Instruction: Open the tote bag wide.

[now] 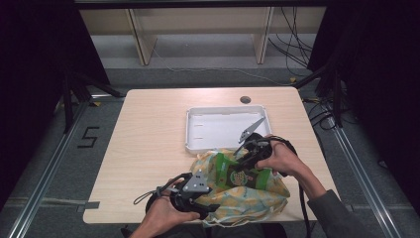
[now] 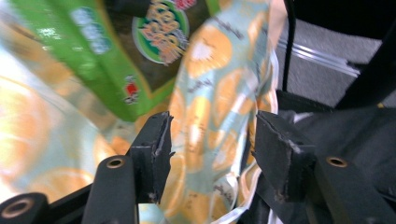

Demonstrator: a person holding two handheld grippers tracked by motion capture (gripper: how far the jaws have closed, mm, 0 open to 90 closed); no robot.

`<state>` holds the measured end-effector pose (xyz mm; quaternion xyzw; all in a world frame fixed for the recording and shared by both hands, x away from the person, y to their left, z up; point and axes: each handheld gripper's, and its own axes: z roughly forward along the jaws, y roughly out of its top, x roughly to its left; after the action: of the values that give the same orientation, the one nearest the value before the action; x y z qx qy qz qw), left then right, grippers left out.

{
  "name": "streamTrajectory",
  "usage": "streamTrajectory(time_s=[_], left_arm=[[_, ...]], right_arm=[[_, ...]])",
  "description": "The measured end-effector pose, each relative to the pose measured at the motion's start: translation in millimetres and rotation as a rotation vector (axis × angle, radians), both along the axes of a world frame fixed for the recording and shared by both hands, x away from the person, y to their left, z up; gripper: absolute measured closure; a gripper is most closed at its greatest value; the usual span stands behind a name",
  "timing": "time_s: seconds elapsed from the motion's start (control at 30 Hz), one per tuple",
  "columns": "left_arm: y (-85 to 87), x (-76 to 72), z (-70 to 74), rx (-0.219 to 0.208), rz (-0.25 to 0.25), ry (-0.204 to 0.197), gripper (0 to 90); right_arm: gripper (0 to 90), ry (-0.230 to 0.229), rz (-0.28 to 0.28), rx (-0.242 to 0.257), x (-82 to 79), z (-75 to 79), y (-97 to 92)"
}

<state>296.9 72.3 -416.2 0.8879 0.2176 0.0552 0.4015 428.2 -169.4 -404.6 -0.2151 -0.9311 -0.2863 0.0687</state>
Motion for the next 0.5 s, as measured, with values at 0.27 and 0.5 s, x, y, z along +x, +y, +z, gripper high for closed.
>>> streamTrajectory(time_s=[0.27, 0.5], left_arm=[[27.2, 0.3, 12.9, -0.068, 0.093, -0.008, 43.1], [44.3, -2.4, 11.3, -0.069, 0.134, -0.009, 42.1]], right_arm=[[77.1, -0.043, -0.009, 0.052, 0.0, 12.6, -9.9], [77.1, -0.074, -0.036, 0.090, 1.1, 28.7, -18.8]])
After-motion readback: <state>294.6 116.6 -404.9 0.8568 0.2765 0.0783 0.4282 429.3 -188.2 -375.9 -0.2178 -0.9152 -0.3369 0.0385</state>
